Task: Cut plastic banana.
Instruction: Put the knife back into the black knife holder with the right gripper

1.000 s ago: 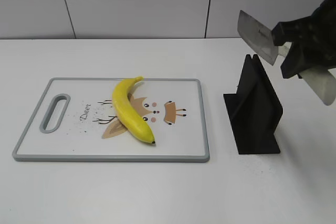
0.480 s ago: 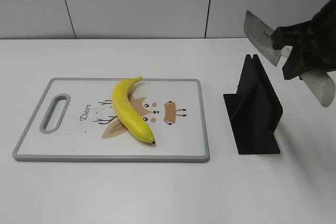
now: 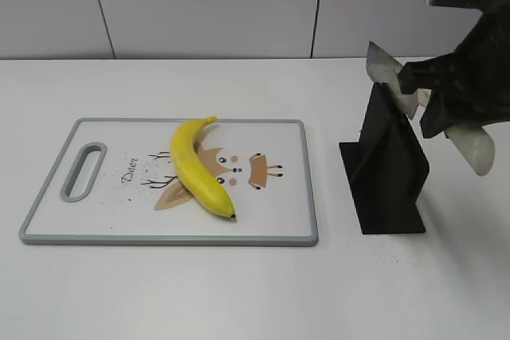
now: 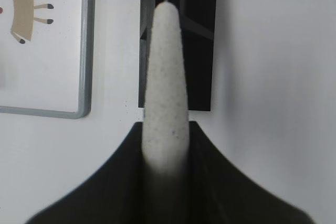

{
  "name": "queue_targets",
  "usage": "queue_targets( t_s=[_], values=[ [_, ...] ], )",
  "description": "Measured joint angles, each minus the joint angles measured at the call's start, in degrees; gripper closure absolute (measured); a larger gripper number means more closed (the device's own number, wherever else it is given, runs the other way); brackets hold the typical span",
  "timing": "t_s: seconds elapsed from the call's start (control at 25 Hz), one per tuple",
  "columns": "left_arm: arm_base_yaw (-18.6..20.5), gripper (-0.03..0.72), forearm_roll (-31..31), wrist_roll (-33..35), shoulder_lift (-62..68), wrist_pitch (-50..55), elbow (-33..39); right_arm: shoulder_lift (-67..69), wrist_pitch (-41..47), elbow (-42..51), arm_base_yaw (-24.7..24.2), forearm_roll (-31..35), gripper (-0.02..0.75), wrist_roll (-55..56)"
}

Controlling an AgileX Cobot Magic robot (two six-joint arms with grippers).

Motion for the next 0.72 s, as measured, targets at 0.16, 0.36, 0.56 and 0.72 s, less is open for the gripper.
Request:
queue_targets(
  t_s=[0.16,0.36,0.56,0.72],
  values=[
    [0.00,0.121,0.00,0.00,0.00,0.00,0.00,1.98,0.16,0.19,0.00,0.00,0.559,0.00],
    [0.00,0.122,0.00,0.00,0.00,0.00,0.00,4.24,-0.24,0.76,0.00,1.78,0.559,0.00],
    [0.00,0.122,0.00,0.00,0.00,0.00,0.00,4.84,-1.01,0.76,-0.18,3.64,0.528,-1.31],
    [0.00,0.122,0.00,0.00,0.00,0.00,0.00,4.88,-1.12,0.76,-0.18,4.93,0.252,-3.26]
  ],
)
